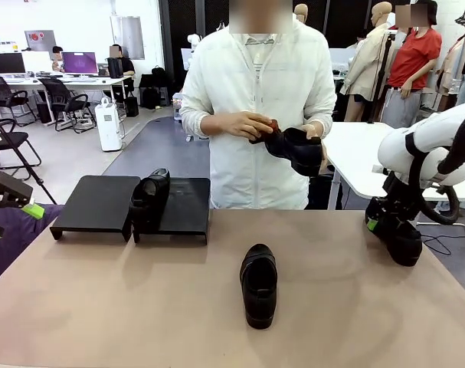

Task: Organize the shoes by placing them on the stand.
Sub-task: Pick up one Shoe and place it in the middle of the table.

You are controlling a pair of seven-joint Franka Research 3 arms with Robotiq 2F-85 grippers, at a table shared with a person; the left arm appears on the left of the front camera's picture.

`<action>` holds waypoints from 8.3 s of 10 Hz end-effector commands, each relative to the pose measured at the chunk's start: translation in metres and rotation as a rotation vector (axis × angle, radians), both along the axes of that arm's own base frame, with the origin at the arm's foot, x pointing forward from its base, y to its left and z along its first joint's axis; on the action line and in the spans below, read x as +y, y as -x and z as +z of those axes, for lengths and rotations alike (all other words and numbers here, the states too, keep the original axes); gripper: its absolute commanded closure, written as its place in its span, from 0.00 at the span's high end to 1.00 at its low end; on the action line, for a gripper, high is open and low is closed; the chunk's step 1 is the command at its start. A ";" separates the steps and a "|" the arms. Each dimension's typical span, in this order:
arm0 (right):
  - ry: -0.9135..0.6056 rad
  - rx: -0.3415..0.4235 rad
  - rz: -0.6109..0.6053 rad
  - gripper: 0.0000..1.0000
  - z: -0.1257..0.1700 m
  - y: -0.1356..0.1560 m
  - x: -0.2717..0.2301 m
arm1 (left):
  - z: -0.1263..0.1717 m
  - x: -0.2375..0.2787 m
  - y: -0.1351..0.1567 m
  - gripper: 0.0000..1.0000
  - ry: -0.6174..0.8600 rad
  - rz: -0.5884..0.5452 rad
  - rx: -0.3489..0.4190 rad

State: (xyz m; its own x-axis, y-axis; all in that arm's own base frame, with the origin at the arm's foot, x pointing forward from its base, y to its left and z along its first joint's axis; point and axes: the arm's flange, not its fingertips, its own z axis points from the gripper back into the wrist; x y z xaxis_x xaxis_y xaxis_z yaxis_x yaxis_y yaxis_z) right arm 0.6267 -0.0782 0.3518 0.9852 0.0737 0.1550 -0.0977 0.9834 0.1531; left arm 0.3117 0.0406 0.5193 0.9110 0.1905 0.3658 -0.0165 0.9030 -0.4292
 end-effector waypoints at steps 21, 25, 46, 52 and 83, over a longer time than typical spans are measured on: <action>-0.398 -0.165 -0.142 0.00 0.253 0.226 -0.058 | 0.001 0.002 0.000 1.00 0.014 -0.017 -0.008; -0.454 -0.195 0.019 0.00 0.234 0.207 -0.020 | 0.001 0.002 0.000 1.00 0.014 -0.017 -0.008; -0.722 -0.141 0.236 0.00 0.260 0.243 0.215 | 0.001 0.002 0.000 1.00 0.014 -0.017 -0.008; -0.695 -0.109 0.220 0.00 0.248 0.260 0.246 | 0.001 0.002 0.000 1.00 0.014 -0.017 -0.008; -0.426 0.202 0.281 1.00 0.188 0.247 0.260 | 0.001 0.002 0.000 1.00 0.014 -0.017 -0.008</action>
